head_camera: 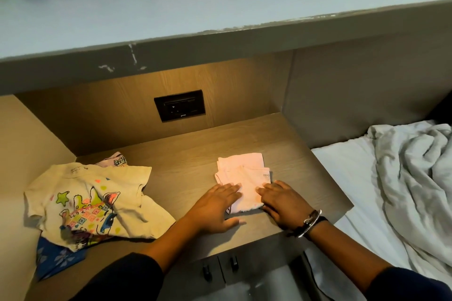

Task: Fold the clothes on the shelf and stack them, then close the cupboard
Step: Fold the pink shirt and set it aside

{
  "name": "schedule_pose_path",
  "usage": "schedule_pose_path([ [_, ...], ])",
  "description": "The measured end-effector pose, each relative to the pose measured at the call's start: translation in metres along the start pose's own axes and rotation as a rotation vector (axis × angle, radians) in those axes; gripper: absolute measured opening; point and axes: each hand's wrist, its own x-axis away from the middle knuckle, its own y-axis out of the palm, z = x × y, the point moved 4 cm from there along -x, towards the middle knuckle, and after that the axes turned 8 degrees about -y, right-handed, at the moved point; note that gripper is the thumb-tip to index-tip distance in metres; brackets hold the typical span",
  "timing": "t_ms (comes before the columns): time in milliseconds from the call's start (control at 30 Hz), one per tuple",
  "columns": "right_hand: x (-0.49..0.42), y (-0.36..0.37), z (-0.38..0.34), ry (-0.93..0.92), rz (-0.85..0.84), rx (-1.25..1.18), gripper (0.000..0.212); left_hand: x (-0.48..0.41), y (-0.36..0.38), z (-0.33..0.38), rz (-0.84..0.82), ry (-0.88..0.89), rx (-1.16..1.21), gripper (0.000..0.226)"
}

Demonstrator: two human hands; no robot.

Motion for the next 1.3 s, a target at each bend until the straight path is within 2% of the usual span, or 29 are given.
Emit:
schedule_pose_path([
  [100, 0.004, -0.003, -0.01, 0.027, 0.067, -0.126, 0.034, 0.011, 0.001, 0.001, 0.098, 0.06, 0.065, 0.073],
  [167, 0.01, -0.006, -0.015, 0.1, 0.089, -0.283, 0.034, 0.022, 0.004, 0.002, 0.09, 0.074, 0.132, 0.078],
  [233, 0.013, -0.008, -0.018, 0.189, 0.081, -0.446, 0.023, 0.03, 0.006, 0.002, 0.073, -0.014, 0.268, 0.076],
  [333, 0.006, -0.016, -0.016, 0.303, 0.151, -0.676, 0.016, 0.027, 0.0, 0.001, 0.081, -0.168, 0.789, 0.039],
  [400, 0.0, -0.019, -0.01, 0.375, 0.18, -0.786, 0.018, 0.021, -0.004, -0.008, 0.114, -0.257, 1.018, 0.025],
  [533, -0.016, -0.022, 0.005, 0.521, 0.234, -0.889, 0.024, 0.01, -0.011, -0.016, 0.092, -0.405, 1.175, 0.024],
  [633, -0.026, -0.019, 0.012, 0.641, 0.24, -0.939, 0.024, 0.004, -0.007, -0.018, 0.16, -0.516, 1.247, 0.018],
  [767, -0.025, -0.003, 0.018, 0.778, 0.256, -0.83, 0.029, -0.011, -0.006, -0.016, 0.32, -0.728, 1.137, 0.031],
  [833, -0.022, -0.002, 0.016, 0.814, 0.29, -0.802, 0.028, -0.017, -0.006, -0.013, 0.382, -0.767, 0.999, 0.032],
  [900, -0.019, -0.009, 0.012, 0.79, 0.251, -0.647, 0.024, -0.018, -0.004, -0.011, 0.425, -0.782, 0.798, 0.03],
  [967, -0.02, -0.018, 0.008, 0.683, 0.205, -0.326, 0.02, -0.017, 0.0, -0.008, 0.471, -0.777, 0.644, 0.03],
  [1000, -0.022, -0.021, 0.004, 0.599, 0.196, -0.198, 0.029, -0.016, 0.003, -0.008, 0.489, -0.768, 0.597, 0.031],
  [1067, -0.028, -0.02, -0.003, 0.424, 0.122, -0.096, 0.05, -0.015, 0.008, -0.008, 0.507, -0.766, 0.505, 0.038],
  [1133, -0.031, -0.01, -0.006, 0.31, -0.006, -0.061, 0.055, -0.014, 0.011, -0.009, 0.519, -0.807, 0.43, 0.046],
  [1200, -0.03, -0.003, -0.003, 0.341, -0.065, -0.11, 0.054, -0.008, 0.007, -0.006, 0.59, -0.884, 0.442, 0.052],
  [1300, -0.03, -0.001, -0.002, 0.421, -0.044, -0.168, 0.057, 0.012, -0.004, 0.005, 0.7, -1.135, 0.683, 0.057],
])
